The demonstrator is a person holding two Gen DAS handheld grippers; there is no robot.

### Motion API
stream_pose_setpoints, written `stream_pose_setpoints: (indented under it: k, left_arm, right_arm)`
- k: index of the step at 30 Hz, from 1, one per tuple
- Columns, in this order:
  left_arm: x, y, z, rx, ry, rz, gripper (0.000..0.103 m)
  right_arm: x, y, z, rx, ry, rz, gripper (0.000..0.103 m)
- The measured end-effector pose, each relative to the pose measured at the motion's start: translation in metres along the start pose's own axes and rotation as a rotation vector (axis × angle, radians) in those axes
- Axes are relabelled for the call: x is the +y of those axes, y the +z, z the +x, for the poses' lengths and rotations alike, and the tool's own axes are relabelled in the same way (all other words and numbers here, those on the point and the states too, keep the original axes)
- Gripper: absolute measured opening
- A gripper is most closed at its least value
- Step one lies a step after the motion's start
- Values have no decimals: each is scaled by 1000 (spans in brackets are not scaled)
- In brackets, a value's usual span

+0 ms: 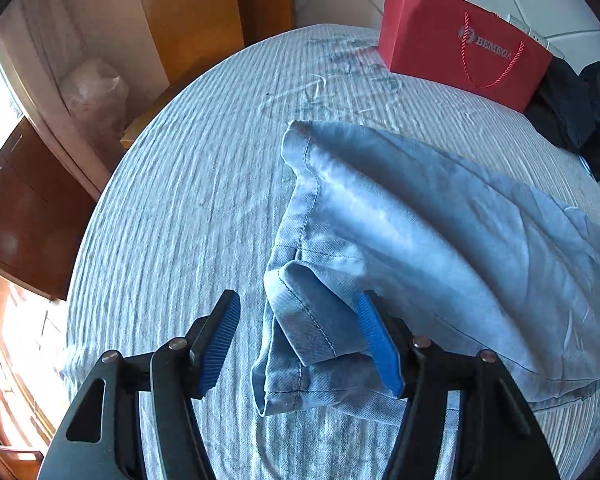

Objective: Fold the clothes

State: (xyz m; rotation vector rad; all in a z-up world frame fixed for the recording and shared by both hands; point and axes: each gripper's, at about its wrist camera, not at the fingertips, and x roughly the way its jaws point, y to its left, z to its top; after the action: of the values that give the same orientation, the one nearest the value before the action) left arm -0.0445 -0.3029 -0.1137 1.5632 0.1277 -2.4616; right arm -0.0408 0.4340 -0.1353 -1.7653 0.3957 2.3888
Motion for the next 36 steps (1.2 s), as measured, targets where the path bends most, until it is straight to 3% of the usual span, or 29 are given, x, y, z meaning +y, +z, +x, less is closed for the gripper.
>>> stream_pose_setpoints:
  k: [1,6,10,12,13,14,17,19,23,30,36]
  left_arm:
    - [-3,-3,1,8,15,13,2]
    - [1,-20,-18,-12,75,19,2]
    - [19,-30,-19,22,122,4,3]
    - [21,-32,-11,53,145,0,9]
    - [20,-33,-8,65,161,-8,23]
    - [21,-34,-11,57,157,-26,44]
    - [24,-36,-31,-3,79,-109,67]
    - [28,-37,-42,-27,43,-170,77]
    - [22,-44,-36,16,22,-235,77]
    - [7,-47,-7,44,-21,-359,77]
    - [-12,-40,11,53,46,-334,77]
  right_arm:
    - [-1,-2,3,-1,0,-1,103]
    - [0,-5,4,10,-27,-26,103]
    - [-3,-9,1,-3,-7,-25,103]
    - [-3,-10,1,-4,-12,-32,103]
    - [-2,-10,2,-3,-14,-36,103]
    - [-3,-10,2,-2,-13,-37,103]
    - [-10,-18,-4,-10,23,-10,103]
    - [-22,-26,-14,-40,56,39,103]
    - [-40,-39,-35,-107,89,89,103]
    - [-70,-36,-45,-131,69,162,103]
    - [-89,-26,-48,-156,82,233,103]
